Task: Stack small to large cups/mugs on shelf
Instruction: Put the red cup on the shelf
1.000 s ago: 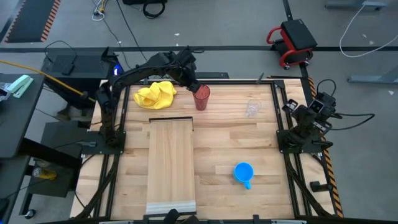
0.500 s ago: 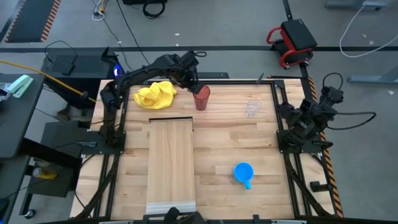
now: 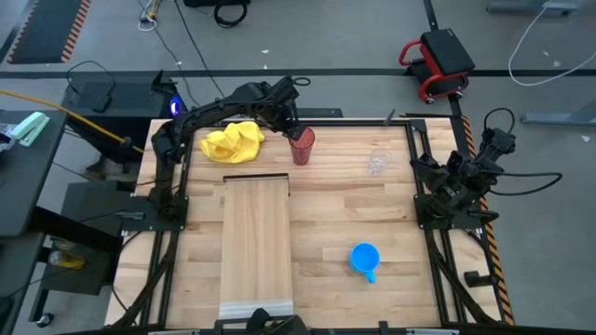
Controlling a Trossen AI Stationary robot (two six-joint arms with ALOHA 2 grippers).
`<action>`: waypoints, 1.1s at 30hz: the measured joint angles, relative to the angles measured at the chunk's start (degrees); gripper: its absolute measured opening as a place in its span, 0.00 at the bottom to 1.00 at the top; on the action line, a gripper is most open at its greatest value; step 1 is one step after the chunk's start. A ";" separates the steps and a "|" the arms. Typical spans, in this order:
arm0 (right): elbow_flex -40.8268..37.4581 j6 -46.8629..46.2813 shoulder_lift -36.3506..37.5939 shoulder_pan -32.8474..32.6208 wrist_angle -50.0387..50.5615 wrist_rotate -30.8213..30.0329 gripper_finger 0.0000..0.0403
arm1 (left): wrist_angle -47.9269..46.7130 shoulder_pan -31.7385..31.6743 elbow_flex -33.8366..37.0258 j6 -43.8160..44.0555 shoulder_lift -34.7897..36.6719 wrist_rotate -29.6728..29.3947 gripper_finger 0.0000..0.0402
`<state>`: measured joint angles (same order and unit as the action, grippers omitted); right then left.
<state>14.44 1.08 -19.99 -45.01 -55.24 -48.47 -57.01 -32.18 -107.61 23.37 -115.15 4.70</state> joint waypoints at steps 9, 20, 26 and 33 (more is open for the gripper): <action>0.00 -0.04 -0.49 0.00 0.66 0.00 0.21 | 0.00 0.26 0.00 0.41 -0.04 -0.64 0.39; 0.00 -0.90 -1.70 0.00 0.74 0.02 0.21 | -0.37 0.59 0.00 0.48 -0.04 -0.61 0.34; 0.00 -1.33 -1.73 0.00 0.97 0.02 0.21 | -0.64 0.70 0.00 1.37 -0.04 -0.85 0.36; 0.00 -1.36 -1.73 0.00 1.72 0.02 0.21 | -0.74 1.18 0.00 1.99 -0.09 -1.40 0.37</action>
<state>14.44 -0.27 -21.71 -45.01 -53.52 -48.45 -57.75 -31.01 -107.61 25.36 -115.24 3.30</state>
